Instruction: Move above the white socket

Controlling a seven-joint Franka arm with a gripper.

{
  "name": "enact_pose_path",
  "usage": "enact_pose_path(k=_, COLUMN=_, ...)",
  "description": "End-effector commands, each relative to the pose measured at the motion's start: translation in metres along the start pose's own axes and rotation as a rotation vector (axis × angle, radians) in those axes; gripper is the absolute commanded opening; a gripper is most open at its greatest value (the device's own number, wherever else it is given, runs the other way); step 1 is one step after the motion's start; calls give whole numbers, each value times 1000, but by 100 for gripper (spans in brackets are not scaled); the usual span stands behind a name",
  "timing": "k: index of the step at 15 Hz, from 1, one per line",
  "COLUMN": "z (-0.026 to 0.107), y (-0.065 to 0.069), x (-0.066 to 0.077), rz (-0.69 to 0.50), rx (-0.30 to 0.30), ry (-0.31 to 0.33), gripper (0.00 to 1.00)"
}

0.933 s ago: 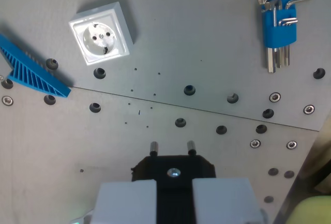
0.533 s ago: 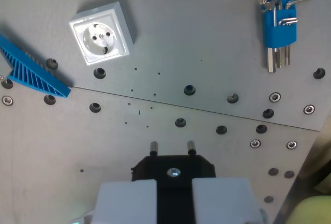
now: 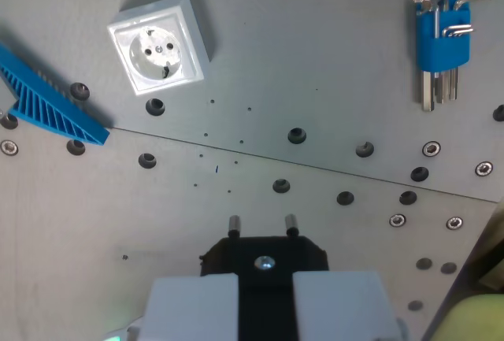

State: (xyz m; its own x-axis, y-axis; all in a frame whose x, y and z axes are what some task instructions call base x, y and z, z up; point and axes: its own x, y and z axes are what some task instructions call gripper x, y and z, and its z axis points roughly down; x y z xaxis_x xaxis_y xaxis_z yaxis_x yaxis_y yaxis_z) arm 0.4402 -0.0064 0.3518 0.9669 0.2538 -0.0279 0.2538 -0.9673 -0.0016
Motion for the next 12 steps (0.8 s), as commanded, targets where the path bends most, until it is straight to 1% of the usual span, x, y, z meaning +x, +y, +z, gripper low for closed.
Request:
enact_pose_path(k=1, z=14, y=-6, x=-3, rz=-52, rx=-17, ry=78, gripper=0)
enact_pose_path(k=6, z=40, y=-20, x=-5, rz=-98, rx=-15, ry=96, gripper=0)
enact_pose_path(k=12, z=70, y=-40, x=-7, rz=-138, rx=-11, ry=95, gripper=0)
